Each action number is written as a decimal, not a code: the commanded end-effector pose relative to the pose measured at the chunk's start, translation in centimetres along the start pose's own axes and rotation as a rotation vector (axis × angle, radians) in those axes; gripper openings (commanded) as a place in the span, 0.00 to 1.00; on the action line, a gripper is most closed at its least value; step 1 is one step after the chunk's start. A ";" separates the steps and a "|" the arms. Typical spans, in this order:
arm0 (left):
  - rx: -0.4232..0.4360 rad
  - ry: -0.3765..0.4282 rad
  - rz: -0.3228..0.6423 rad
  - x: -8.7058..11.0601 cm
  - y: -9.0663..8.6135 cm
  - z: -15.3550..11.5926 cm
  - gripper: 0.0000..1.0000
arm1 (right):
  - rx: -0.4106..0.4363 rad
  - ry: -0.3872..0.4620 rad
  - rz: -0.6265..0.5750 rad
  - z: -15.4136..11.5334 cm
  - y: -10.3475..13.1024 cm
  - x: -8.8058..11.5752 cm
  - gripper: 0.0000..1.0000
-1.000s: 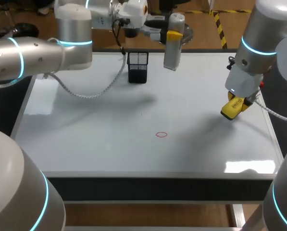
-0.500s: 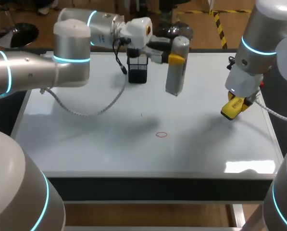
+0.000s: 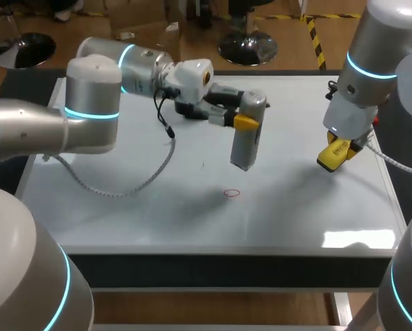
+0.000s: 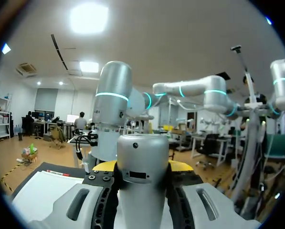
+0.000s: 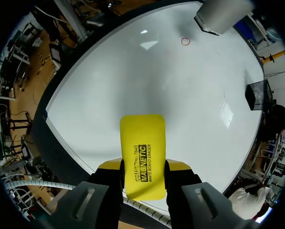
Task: Pick up the inspection probe, press it on each red-marked spot on the whiteboard one by one, put down the probe, pick up the eraser, and wipe off all the red marks.
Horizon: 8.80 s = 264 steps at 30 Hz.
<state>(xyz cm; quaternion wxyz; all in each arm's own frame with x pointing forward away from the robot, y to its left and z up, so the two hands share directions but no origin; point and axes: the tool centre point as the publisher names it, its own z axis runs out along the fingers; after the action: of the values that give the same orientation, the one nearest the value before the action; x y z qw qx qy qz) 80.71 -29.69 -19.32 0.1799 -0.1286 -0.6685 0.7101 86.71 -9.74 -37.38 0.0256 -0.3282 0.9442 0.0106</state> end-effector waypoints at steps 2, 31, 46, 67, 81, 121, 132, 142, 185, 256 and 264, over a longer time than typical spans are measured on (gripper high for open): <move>0.006 0.028 0.000 0.5 0.7 -0.6 0.00 | 0.001 0.002 -0.002 0.0 -0.1 0.0 0.00; -0.001 0.110 -0.048 1.0 6.8 -1.7 0.00 | 0.001 0.002 -0.002 0.0 -0.1 0.0 0.00; -0.012 0.116 -0.061 1.3 7.6 -2.0 0.00 | 0.001 0.002 -0.002 0.0 -0.1 0.0 0.00; -0.104 0.137 -0.043 0.8 8.8 -2.1 0.00 | 0.001 0.002 -0.002 0.0 -0.1 0.0 0.00; -0.135 0.140 -0.028 1.1 8.8 -2.4 0.00 | 0.001 0.002 -0.002 0.0 -0.1 0.0 0.00; -0.101 0.252 0.042 0.0 4.5 -11.2 0.00 | 0.001 0.002 -0.002 0.0 -0.1 0.0 0.00; -0.098 0.241 0.046 -1.3 3.5 -16.8 0.00 | 0.001 0.002 -0.002 0.0 -0.1 0.0 0.00; -0.103 0.211 0.040 -2.5 3.4 -21.2 0.00 | 0.001 0.002 -0.002 0.0 -0.1 0.0 0.00; -0.086 0.103 0.044 -3.4 3.6 -26.9 0.00 | 0.009 0.012 -0.022 -0.1 0.5 -0.1 0.00; -0.086 0.103 0.044 -3.4 3.6 -26.9 0.00 | -0.068 0.075 -0.798 5.9 27.2 -12.8 0.00; -0.086 0.103 0.044 -3.4 3.6 -26.9 0.00 | -0.097 0.044 -0.767 6.3 26.1 -11.9 0.00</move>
<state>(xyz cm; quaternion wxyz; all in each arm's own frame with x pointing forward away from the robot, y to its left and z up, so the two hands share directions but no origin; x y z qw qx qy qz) 94.91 -6.99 -25.26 0.1924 -0.1872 -0.6842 0.6781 80.18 19.43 -42.67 -0.0158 -0.6587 0.7514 0.0339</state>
